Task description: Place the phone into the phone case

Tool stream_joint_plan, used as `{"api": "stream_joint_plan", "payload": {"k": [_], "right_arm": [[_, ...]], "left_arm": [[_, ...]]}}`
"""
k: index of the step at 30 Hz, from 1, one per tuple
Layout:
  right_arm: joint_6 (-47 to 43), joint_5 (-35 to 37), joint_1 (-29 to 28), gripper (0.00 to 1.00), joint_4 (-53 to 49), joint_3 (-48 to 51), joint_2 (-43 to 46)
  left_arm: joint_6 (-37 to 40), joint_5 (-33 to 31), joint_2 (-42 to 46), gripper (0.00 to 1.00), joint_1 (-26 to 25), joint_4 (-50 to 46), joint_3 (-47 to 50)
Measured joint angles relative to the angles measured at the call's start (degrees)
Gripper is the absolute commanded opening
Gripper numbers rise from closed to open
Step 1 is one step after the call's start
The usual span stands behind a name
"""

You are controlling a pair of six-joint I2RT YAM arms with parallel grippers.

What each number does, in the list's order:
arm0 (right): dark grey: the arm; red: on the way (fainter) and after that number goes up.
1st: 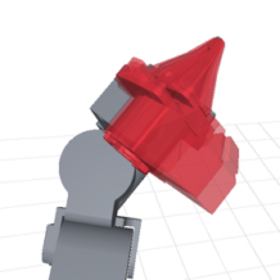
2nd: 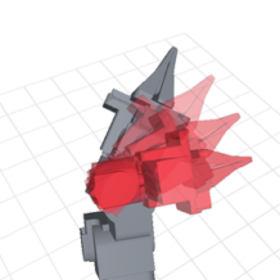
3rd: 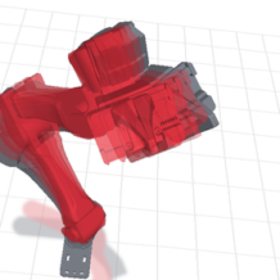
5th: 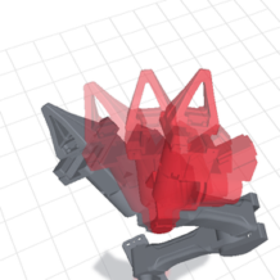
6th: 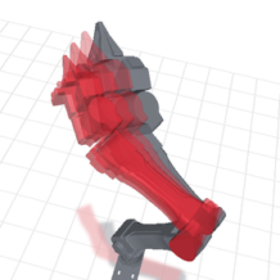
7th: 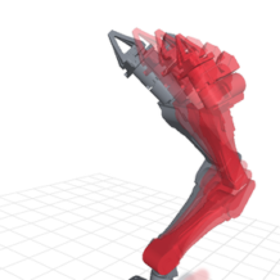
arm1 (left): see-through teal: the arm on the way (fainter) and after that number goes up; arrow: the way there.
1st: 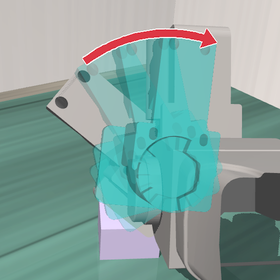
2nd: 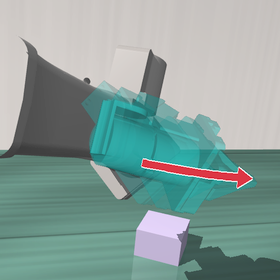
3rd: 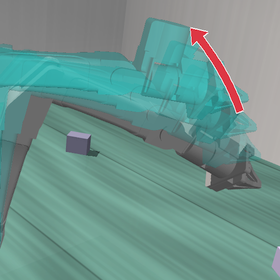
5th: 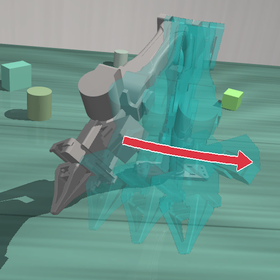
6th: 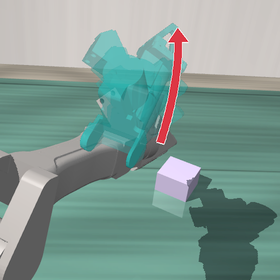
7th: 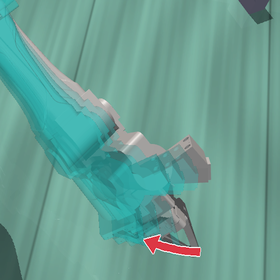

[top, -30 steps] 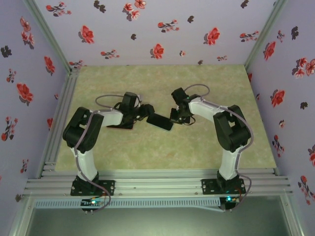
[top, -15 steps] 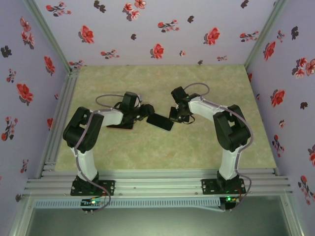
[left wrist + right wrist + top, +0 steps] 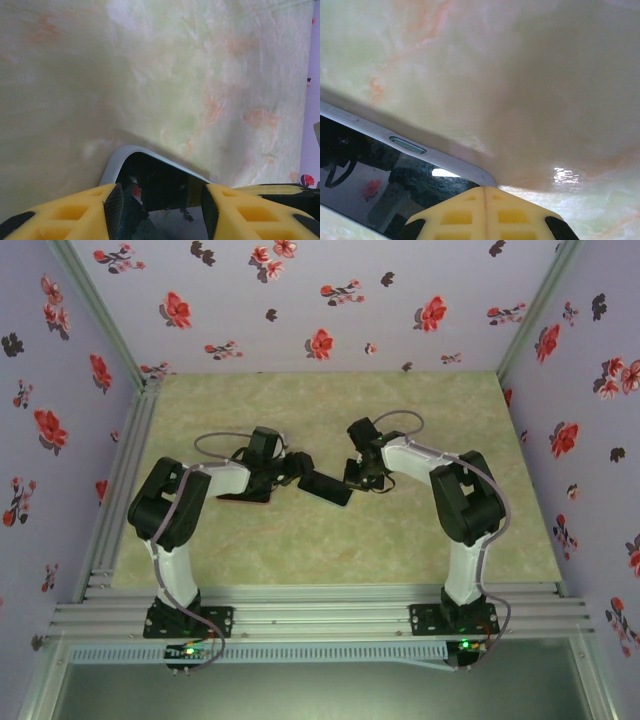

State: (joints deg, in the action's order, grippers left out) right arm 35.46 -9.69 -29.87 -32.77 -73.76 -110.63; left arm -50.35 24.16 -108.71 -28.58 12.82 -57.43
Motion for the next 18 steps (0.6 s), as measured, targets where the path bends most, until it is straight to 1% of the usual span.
{"api": "stream_joint_plan", "payload": {"k": [9,18], "right_arm": [[0.02,-0.11,-0.13,0.00,0.20,0.15,-0.13],[0.04,2.89,-1.53,0.00,0.61,0.35,-0.09]], "left_arm": [[0.00,0.00,0.00,0.50,0.00,0.00,0.00],[0.00,-0.07,0.00,0.49,0.00,0.00,0.00]]}}
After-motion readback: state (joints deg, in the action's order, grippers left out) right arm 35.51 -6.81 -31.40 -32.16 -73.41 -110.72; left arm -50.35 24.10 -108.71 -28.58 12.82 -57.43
